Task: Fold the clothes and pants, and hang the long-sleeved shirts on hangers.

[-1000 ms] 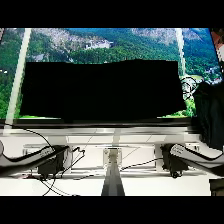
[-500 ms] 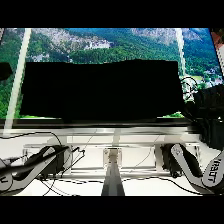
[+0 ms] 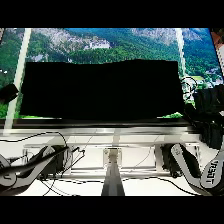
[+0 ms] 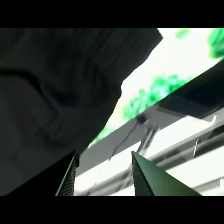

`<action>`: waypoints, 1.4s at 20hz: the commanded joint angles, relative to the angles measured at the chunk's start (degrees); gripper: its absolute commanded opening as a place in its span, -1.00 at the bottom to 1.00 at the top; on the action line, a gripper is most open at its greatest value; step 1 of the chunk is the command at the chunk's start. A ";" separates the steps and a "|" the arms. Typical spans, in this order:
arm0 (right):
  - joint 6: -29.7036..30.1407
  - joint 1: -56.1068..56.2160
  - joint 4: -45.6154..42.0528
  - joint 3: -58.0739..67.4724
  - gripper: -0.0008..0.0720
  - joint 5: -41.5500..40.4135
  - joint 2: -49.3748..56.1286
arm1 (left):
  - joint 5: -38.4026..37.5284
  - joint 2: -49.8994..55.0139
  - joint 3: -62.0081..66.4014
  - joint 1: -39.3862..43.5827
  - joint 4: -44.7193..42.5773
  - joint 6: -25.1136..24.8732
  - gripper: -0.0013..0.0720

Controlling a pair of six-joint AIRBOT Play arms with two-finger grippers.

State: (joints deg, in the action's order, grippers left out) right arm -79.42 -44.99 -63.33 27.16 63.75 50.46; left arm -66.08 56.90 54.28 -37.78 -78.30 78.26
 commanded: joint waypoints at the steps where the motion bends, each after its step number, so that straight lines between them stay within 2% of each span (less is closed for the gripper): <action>1: -3.10 -0.02 0.85 -0.20 0.12 -8.28 1.33 | -0.96 0.11 -2.08 -6.45 -1.42 1.03 -0.96; 3: -2.93 0.00 4.70 -0.20 0.12 -9.46 4.20 | -1.53 0.24 -2.16 -9.75 -2.38 1.03 -0.96; 7: 7.69 0.00 14.14 -0.20 0.07 -9.57 9.75 | -1.84 0.24 -3.85 -14.36 -2.45 1.01 -0.96; 8: 9.03 0.00 14.19 -0.22 -0.09 -9.77 9.99 | -1.77 0.26 -4.57 -14.97 -2.97 0.98 -0.96; 9: 9.40 0.00 13.62 -0.20 -0.15 -9.92 9.94 | -1.44 0.28 -5.64 -15.50 -3.61 0.98 -0.95; 10: 10.14 0.00 13.35 -0.20 -0.35 -9.79 9.97 | -0.92 0.37 -6.75 -15.76 -4.02 0.98 -0.95; 14: 10.08 -0.02 12.44 -0.17 -0.39 -6.49 9.64 | -0.85 2.38 -10.82 -15.78 -6.32 1.01 -0.95; 15: 10.05 -0.02 12.15 -0.17 -0.40 -5.70 9.05 | -0.96 2.84 -10.99 -15.78 -6.32 1.01 -0.85; 16: 10.05 -0.02 11.34 -0.17 -0.40 -4.74 8.02 | -0.90 3.04 -10.99 -15.78 -6.32 0.98 -0.43; 17: 9.99 -0.02 9.35 -0.17 -0.39 -3.91 6.80 | -0.72 3.04 -10.99 -15.78 -6.54 0.98 0.13; 18: 9.73 -0.22 5.90 -0.17 -0.39 -3.30 5.29 | -0.55 3.04 -10.99 -15.78 -7.43 1.01 0.58; 19: 9.22 -0.94 3.19 -0.20 -0.38 -3.10 4.00 | -0.48 3.04 -10.99 -15.80 -8.31 1.03 0.64; 20: 7.61 -2.21 1.77 -0.20 0.00 -3.17 3.04 | -0.28 3.15 -10.99 -15.80 -8.70 1.03 0.64; 21: 5.33 -3.58 1.92 -0.20 0.28 -3.15 2.91 | -0.11 3.39 -10.99 -15.78 -8.68 1.03 0.64; 24: 3.39 -4.72 3.34 -0.39 0.28 -4.11 4.09 | -0.11 3.89 -10.99 -15.78 -8.63 1.03 0.64; 28: 5.11 -4.72 14.60 -2.27 0.28 -8.44 8.15 | -0.11 3.91 -10.95 -15.78 -7.08 1.09 0.64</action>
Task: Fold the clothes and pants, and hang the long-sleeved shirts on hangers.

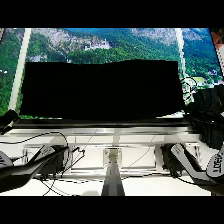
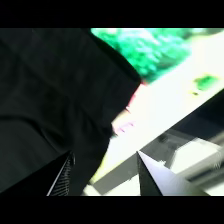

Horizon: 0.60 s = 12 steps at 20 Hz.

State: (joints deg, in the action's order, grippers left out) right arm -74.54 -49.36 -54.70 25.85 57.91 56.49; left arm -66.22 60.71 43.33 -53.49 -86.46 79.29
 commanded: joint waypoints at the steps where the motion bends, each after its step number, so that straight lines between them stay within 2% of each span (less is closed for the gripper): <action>1: 0.26 -0.35 6.03 -1.16 0.28 -3.19 3.39 | 0.02 0.11 0.11 -0.07 1.22 0.07 0.64; 4: 0.70 -0.33 6.56 -1.16 0.28 -4.98 6.47 | 0.31 0.11 0.79 -0.07 1.25 0.61 0.64; 6: 0.72 0.11 7.69 -1.16 0.27 -6.32 7.98 | 0.48 0.13 0.81 -0.07 1.66 3.30 0.64; 9: 0.74 2.27 10.43 -1.14 0.26 -8.83 9.73 | 0.48 0.13 0.81 -0.07 5.51 4.13 0.63; 10: 0.81 3.67 11.21 -1.14 0.18 -10.01 9.84 | 0.46 0.13 0.81 -0.07 7.43 4.13 0.63; 11: 1.62 4.96 11.63 -1.01 -0.15 -10.58 9.81 | 0.48 0.13 0.81 -0.07 9.25 4.13 0.63; 12: 3.34 6.12 11.61 -0.83 -0.39 -10.67 9.79 | 0.50 0.13 0.81 -0.07 11.19 4.13 0.63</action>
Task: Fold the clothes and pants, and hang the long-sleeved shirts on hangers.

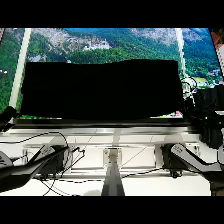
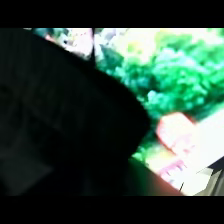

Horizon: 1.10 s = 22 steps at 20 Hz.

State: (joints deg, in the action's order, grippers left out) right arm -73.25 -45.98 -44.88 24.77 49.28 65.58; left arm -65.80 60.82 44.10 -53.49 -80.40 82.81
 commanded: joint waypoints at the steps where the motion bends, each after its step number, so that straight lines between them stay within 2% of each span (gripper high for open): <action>1: 2.60 3.48 1.44 0.37 -0.54 -1.97 0.63 | 0.09 0.02 0.04 -0.07 6.25 0.59 0.63; 2: 2.60 3.85 1.14 0.42 -0.76 -1.66 0.46 | 0.02 0.02 0.04 -0.07 6.27 0.55 0.63; 3: 2.60 3.87 0.85 0.42 -0.89 -1.16 0.09 | 0.00 0.02 0.04 -0.24 5.86 0.57 0.63; 4: 2.60 3.87 0.42 0.46 -0.90 -0.81 -0.42 | 0.02 0.02 0.04 -0.68 5.73 0.59 0.63; 5: 2.60 3.87 -0.46 0.46 -0.90 -0.72 -1.07 | 0.00 0.02 0.04 -1.05 5.73 0.57 0.62; 7: 2.60 3.87 -2.40 0.46 -0.90 -0.42 -2.43 | -0.63 0.02 0.04 -1.73 5.92 0.33 0.37; 15: 2.60 3.87 -4.28 0.46 -0.90 1.16 -3.17 | 0.44 3.91 -0.02 -3.15 5.51 -0.35 0.36; 18: 2.54 3.87 -4.31 0.46 -0.90 3.48 -3.17 | 4.81 6.71 -0.02 -3.15 5.51 -4.96 0.15; 22: 2.54 3.87 -4.44 0.46 -0.90 3.74 -3.17 | 8.85 10.84 -0.04 -3.15 7.89 -7.41 0.15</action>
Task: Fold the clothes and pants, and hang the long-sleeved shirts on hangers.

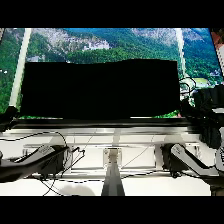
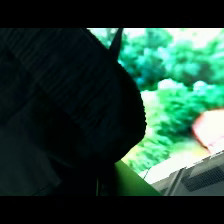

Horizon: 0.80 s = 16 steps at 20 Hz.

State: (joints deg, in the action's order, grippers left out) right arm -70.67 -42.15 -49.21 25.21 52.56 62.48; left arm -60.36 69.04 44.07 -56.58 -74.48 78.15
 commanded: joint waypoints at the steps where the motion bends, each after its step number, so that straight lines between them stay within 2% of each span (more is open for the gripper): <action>1: -0.04 0.04 -0.13 0.02 -0.90 0.20 -0.07 | 4.07 3.50 -0.02 -0.07 4.02 -4.44 0.16; 4: -0.02 0.04 -0.15 0.02 -0.90 0.00 -0.07 | 6.71 5.62 -0.07 -0.07 9.27 -7.69 0.19; 8: 0.13 0.04 -0.15 0.02 -0.90 -0.11 -0.07 | 11.15 6.45 -0.09 -0.07 10.73 -8.59 0.18; 9: 0.52 0.04 -0.15 0.02 -0.90 0.00 -0.07 | 11.34 6.75 -0.09 -0.07 10.71 -8.59 0.11; 11: 1.38 0.04 -0.17 0.02 -0.90 0.48 -0.07 | 11.06 7.78 -0.26 -0.07 10.69 -8.57 -0.26; 14: 1.38 0.04 -0.24 0.02 -0.90 0.44 -1.01 | 11.26 8.72 -1.88 -0.04 10.67 -8.61 -0.27; 15: 1.38 0.04 -0.35 0.02 -0.90 0.46 -1.64 | 11.37 8.81 -1.99 -0.07 10.69 -8.68 -0.41; 16: 1.38 0.04 -0.66 0.09 -0.90 0.55 -2.51 | 11.74 8.72 -1.97 -0.07 10.80 -8.74 -0.65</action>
State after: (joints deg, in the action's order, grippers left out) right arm -69.49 -42.15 -49.50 25.21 52.90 61.32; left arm -49.06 77.19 42.72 -56.64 -63.51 69.67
